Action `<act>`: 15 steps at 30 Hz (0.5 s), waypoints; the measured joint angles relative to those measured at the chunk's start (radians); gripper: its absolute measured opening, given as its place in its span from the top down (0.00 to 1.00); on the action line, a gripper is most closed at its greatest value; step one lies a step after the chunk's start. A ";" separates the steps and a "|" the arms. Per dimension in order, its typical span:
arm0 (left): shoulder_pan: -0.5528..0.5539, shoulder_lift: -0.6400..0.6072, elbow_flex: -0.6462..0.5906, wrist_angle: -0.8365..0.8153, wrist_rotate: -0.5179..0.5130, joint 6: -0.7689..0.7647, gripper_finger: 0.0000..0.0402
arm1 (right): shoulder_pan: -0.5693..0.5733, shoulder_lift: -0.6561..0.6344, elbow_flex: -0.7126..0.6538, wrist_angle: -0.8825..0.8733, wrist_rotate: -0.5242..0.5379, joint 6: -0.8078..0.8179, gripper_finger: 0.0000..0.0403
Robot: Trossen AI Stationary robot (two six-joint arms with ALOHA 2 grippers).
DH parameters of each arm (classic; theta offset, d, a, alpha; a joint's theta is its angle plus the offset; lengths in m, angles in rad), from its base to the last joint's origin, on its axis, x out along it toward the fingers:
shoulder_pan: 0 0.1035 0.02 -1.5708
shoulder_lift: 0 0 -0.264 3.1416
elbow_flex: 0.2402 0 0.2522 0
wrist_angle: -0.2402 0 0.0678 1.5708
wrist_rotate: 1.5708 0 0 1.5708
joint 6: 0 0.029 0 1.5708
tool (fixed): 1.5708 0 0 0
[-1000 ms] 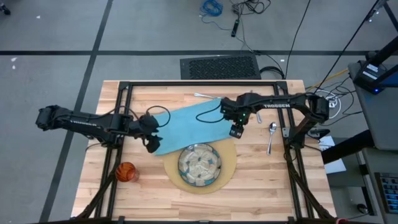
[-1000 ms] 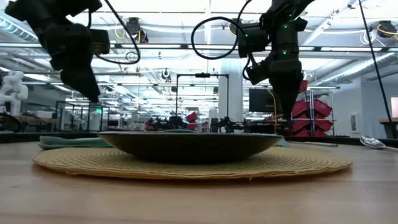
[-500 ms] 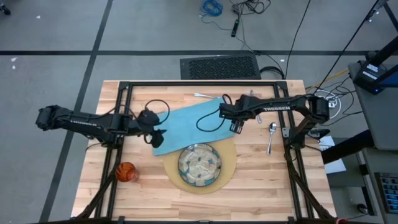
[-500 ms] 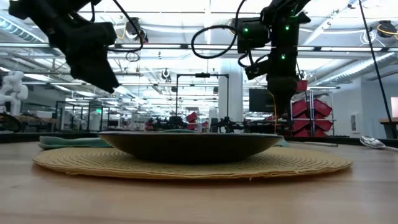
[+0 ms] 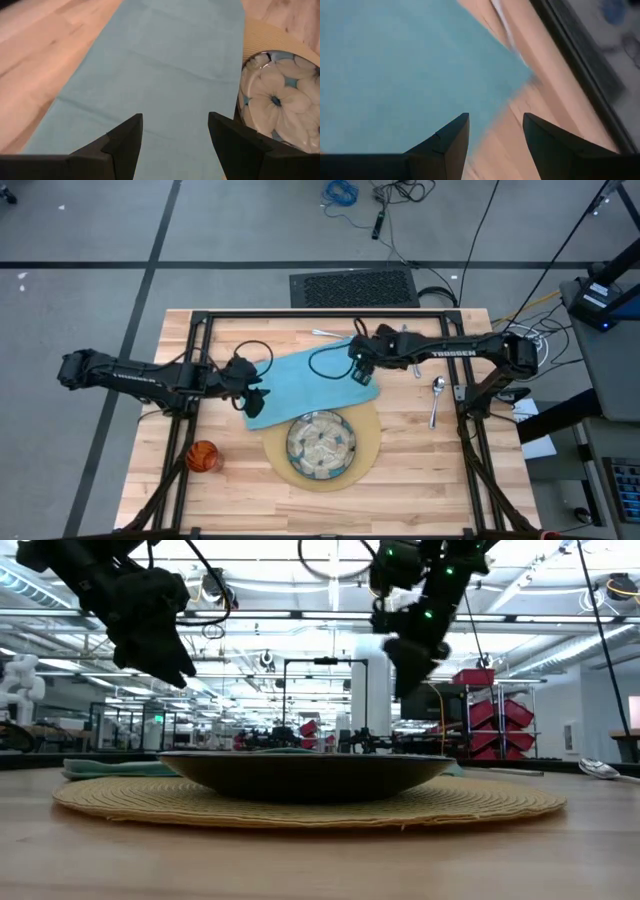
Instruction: Set table place
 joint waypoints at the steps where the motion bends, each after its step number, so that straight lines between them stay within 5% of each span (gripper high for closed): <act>1: 0.000 0.001 0.000 -0.003 0.002 -0.013 0.48 | -0.001 0.000 0.000 0.063 -0.052 -0.022 0.56; 8: 0.026 0.052 0.000 -0.008 -0.006 -0.016 0.48 | 0.028 0.076 0.000 0.578 -0.636 -0.119 0.56; 15: 0.100 0.187 0.000 0.010 -0.032 0.044 0.48 | 0.093 0.198 0.000 0.713 -0.638 -0.108 0.56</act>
